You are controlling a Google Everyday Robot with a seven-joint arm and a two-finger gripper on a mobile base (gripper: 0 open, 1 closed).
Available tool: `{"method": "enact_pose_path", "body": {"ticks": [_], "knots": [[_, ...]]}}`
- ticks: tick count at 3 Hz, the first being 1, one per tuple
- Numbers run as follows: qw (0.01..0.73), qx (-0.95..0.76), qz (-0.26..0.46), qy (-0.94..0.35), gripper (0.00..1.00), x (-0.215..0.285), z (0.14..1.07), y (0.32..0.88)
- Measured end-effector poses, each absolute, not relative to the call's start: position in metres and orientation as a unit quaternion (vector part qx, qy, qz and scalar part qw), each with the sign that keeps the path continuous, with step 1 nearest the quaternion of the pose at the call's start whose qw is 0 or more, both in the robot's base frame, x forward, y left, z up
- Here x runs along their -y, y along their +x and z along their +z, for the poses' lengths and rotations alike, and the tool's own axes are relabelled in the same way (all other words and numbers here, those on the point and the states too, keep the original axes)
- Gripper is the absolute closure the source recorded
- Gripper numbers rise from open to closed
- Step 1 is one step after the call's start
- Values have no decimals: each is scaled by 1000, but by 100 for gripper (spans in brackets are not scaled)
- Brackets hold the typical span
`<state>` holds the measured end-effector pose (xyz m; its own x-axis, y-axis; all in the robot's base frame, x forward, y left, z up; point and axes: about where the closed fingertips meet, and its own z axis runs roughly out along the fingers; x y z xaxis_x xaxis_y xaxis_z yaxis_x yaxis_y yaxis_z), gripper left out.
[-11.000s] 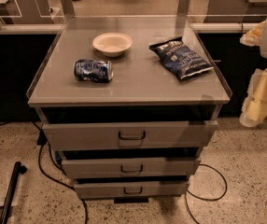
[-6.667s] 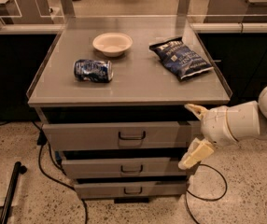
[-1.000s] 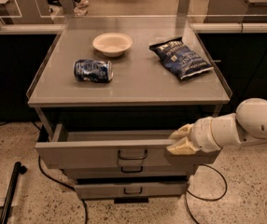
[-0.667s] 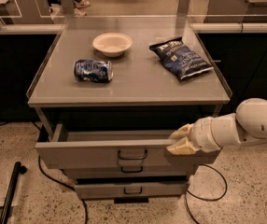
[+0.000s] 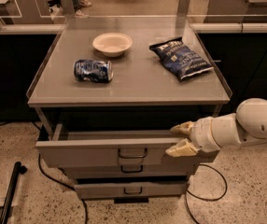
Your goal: Open top drawer
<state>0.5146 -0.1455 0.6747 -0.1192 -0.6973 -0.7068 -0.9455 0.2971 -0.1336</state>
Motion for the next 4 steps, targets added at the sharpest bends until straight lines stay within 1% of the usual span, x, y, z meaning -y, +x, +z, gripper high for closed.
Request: {"method": "enact_pose_path", "body": {"ticks": [2, 3, 4], "knots": [[344, -731, 179, -562, 84, 152, 671, 504], [346, -734, 184, -555, 100, 156, 669, 488], [346, -734, 183, -555, 100, 156, 673, 487]]}}
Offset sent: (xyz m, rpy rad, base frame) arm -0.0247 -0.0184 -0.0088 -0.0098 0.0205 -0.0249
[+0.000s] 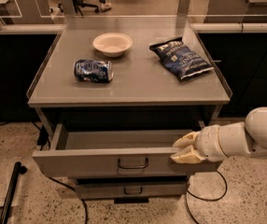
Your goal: Open top drawer
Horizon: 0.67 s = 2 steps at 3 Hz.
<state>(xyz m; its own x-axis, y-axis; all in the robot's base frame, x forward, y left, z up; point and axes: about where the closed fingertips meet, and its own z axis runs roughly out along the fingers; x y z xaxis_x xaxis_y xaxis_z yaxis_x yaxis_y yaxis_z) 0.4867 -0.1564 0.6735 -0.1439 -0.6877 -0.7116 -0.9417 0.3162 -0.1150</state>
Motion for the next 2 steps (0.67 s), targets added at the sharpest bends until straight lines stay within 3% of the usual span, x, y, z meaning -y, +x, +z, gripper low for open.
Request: {"method": "enact_pose_path", "body": {"ticks": [1, 2], "knots": [[348, -738, 186, -548, 100, 159, 672, 472], [348, -738, 186, -548, 82, 159, 672, 472]]}}
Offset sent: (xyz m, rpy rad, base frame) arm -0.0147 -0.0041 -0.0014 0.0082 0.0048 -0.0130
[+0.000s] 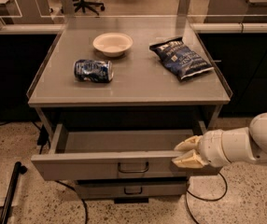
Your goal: Open top drawer
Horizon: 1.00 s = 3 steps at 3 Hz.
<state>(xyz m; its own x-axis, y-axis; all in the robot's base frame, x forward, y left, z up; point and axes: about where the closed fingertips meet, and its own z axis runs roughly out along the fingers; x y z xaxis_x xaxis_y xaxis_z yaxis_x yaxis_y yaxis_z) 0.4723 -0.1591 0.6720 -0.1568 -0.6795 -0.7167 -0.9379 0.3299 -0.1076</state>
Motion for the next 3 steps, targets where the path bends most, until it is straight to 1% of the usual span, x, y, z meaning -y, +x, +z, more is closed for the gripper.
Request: {"method": "enact_pose_path", "body": {"ticks": [2, 3], "knots": [[348, -738, 186, -548, 35, 159, 672, 472], [348, -737, 186, -548, 6, 159, 672, 472]]}}
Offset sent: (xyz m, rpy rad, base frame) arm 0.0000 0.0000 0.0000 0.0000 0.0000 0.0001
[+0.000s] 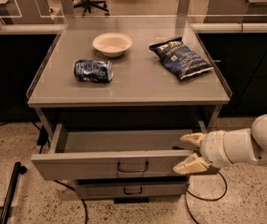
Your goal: Open top drawer
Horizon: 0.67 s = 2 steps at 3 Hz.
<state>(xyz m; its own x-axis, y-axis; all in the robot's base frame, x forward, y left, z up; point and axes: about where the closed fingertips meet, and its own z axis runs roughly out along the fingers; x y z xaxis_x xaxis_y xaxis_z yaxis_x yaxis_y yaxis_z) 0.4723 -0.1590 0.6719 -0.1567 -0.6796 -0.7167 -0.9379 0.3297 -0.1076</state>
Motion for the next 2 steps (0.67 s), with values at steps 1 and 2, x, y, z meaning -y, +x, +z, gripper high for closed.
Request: {"method": "enact_pose_path", "body": {"ticks": [1, 2], "knots": [[348, -737, 186, -548, 18, 159, 672, 472], [346, -738, 185, -549, 41, 160, 671, 471]]}}
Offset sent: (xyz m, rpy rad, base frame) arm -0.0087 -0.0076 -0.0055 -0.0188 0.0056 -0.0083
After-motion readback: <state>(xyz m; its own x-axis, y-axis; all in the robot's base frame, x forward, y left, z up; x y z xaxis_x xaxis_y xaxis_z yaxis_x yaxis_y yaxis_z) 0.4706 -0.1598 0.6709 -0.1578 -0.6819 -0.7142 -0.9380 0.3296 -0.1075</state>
